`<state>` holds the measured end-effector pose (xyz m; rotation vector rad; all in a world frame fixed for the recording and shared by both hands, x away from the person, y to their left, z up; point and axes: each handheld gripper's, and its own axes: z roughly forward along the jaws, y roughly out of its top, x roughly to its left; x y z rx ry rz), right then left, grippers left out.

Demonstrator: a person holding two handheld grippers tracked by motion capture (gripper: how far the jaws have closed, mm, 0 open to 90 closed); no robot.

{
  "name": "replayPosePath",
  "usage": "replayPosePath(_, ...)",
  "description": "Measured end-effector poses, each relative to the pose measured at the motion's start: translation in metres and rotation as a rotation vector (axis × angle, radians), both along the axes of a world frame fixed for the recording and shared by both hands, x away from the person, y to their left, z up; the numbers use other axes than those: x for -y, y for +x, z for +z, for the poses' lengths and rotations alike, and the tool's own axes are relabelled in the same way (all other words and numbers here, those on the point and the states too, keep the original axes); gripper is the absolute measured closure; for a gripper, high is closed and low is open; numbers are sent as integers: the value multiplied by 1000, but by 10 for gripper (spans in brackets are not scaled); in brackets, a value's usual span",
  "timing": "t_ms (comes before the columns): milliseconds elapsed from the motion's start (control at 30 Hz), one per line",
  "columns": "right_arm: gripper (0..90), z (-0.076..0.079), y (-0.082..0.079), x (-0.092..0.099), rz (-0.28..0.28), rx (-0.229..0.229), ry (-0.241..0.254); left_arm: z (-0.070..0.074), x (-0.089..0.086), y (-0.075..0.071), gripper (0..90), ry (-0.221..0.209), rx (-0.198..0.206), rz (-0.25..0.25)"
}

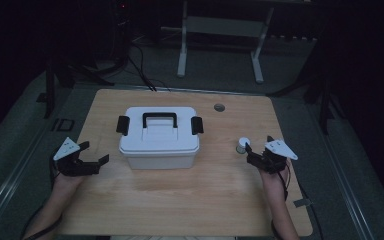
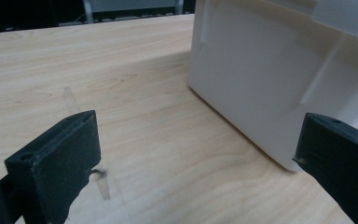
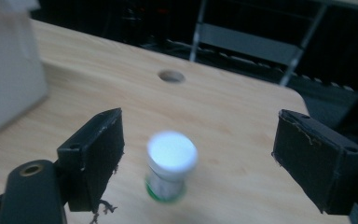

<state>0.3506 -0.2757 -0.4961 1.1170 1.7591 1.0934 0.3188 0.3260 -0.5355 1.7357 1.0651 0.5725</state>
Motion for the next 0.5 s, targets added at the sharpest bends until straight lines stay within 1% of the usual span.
replayPosePath(67,159,4,5,-11,20,11,-2,0,2,6,0,10,-5,7)
replayPosePath(100,159,5,7,-17,34,13,-5,0,3,9,0,12,-4,3)
replayPosePath(133,159,6,9,-22,45,8,-8,1,5,12,0,23,-6,10)
replayPosePath(200,159,7,14,-34,72,2,-12,1,8,19,0,33,-11,0)
replayPosePath(233,160,7,16,-39,87,2,-17,2,10,21,0,48,-6,8)
replayPosePath(267,159,7,17,-45,96,6,-23,2,11,23,30,51,1,5)
replayPosePath(333,160,5,21,-55,113,8,-32,3,15,29,42,58,0,10)
replayPosePath(367,160,3,23,-60,120,6,-28,2,16,31,42,56,2,6)
replayPosePath(400,160,1,26,-64,130,0,-23,2,18,34,42,65,-2,9)
replayPosePath(433,159,-1,29,-68,141,-11,-15,2,20,36,43,64,-8,5)
replayPosePath(500,160,-7,34,-76,183,-21,3,1,24,39,50,77,-9,6)
